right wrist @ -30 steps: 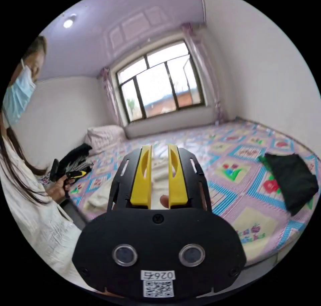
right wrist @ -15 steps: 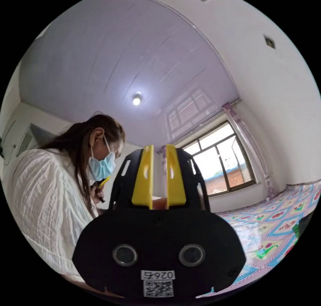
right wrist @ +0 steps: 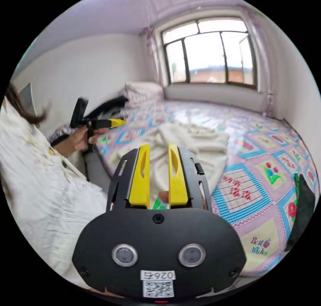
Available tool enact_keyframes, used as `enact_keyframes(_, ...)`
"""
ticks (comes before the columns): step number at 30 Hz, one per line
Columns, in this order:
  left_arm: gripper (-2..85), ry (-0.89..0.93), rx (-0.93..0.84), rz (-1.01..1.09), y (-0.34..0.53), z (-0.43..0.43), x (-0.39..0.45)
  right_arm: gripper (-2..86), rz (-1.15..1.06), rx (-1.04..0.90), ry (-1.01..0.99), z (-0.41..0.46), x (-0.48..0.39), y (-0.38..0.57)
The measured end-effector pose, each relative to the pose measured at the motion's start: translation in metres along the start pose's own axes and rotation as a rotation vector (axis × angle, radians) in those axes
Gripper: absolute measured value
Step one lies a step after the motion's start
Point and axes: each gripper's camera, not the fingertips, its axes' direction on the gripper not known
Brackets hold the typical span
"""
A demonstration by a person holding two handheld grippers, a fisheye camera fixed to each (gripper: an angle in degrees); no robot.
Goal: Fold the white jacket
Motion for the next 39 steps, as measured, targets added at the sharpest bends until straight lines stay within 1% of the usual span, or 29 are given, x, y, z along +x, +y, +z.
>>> enact_keyframes(1,13.7,-0.032,-0.097,0.029,0.000,0.035,0.006,5.2,-0.032,-0.109,-0.006,0.041,-0.014,0.000)
enact_keyframes(2,13.7,-0.048,-0.136,0.044,0.000,0.049,0.008,5.4,-0.049,-0.182,0.007,0.076,-0.025,0.000)
enact_keyframes(4,13.9,-0.124,-0.269,0.102,-0.004,0.094,0.016,6.0,-0.063,-0.239,0.024,0.115,-0.038,-0.001)
enact_keyframes(6,13.7,-0.204,-0.359,0.158,-0.010,0.121,0.020,6.7,-0.070,-0.279,0.053,0.145,-0.045,-0.005)
enact_keyframes(7,13.2,-0.259,-0.414,0.191,-0.014,0.139,0.021,7.1,-0.076,-0.333,0.100,0.167,-0.046,-0.009)
enact_keyframes(8,11.7,-0.284,-0.443,0.202,-0.016,0.147,0.021,7.4,-0.078,-0.387,0.139,0.188,-0.045,-0.012)
enact_keyframes(10,5.5,-0.357,-0.538,0.214,-0.026,0.173,0.020,5.9,-0.067,-0.440,0.159,0.212,-0.038,-0.016)
enact_keyframes(11,4.0,-0.348,-0.549,0.214,-0.028,0.177,0.020,2.2,-0.063,-0.473,0.144,0.225,-0.032,-0.018)
enact_keyframes(12,2.8,-0.334,-0.550,0.200,-0.035,0.179,0.020,0.4,-0.057,-0.491,0.136,0.230,-0.029,-0.019)
enact_keyframes(14,1.6,-0.318,-0.523,0.171,-0.043,0.176,0.017,-0.9,-0.017,-0.511,0.107,0.240,-0.019,-0.027)
enact_keyframes(15,1.1,-0.290,-0.482,0.143,-0.049,0.168,0.013,-1.0,-0.007,-0.499,0.102,0.239,-0.018,-0.030)
enact_keyframes(18,0.5,-0.205,-0.375,0.086,-0.062,0.146,0.000,-1.2,0.037,-0.414,0.082,0.225,-0.010,-0.045)
enact_keyframes(20,0.4,-0.143,-0.390,0.076,-0.063,0.151,-0.011,-1.0,0.039,-0.400,0.068,0.225,-0.004,-0.054)
enact_keyframes(21,0.8,-0.114,-0.444,0.063,-0.060,0.163,-0.020,-0.9,0.034,-0.418,0.063,0.230,-0.002,-0.055)
enact_keyframes(22,1.2,-0.103,-0.500,0.044,-0.054,0.176,-0.029,-0.3,0.024,-0.476,0.046,0.243,0.001,-0.052)
enact_keyframes(23,1.4,-0.102,-0.516,0.033,-0.050,0.181,-0.033,0.5,0.029,-0.525,0.019,0.255,0.006,-0.047)
enact_keyframes(25,2.2,-0.064,-0.460,-0.043,-0.043,0.175,-0.047,1.9,0.053,-0.456,0.005,0.247,0.011,-0.046)
enact_keyframes(27,2.7,-0.005,-0.404,-0.078,-0.041,0.162,-0.055,3.2,0.058,-0.451,-0.006,0.238,0.016,-0.047)
enact_keyframes(30,0.7,0.069,-0.287,-0.091,-0.034,0.130,-0.062,4.4,0.073,-0.389,-0.026,0.210,0.024,-0.046)
enact_keyframes(32,-0.4,0.179,-0.220,-0.105,-0.028,0.111,-0.068,4.9,0.122,-0.339,-0.055,0.182,0.038,-0.043)
enact_keyframes(34,-0.8,0.333,-0.160,-0.142,-0.017,0.094,-0.078,4.7,0.188,-0.306,-0.074,0.163,0.054,-0.040)
enact_keyframes(35,-0.8,0.355,-0.151,-0.159,-0.013,0.091,-0.082,4.4,0.251,-0.294,-0.083,0.151,0.068,-0.036)
enact_keyframes(36,-0.9,0.355,-0.134,-0.200,-0.005,0.084,-0.091,4.2,0.283,-0.289,-0.086,0.145,0.076,-0.035)
enact_keyframes(38,-0.8,0.251,-0.081,-0.294,0.010,0.067,-0.112,3.6,0.418,-0.250,-0.060,0.121,0.110,-0.026)
enact_keyframes(39,-0.7,0.141,-0.008,-0.409,0.024,0.049,-0.132,3.5,0.449,-0.239,-0.046,0.115,0.119,-0.023)
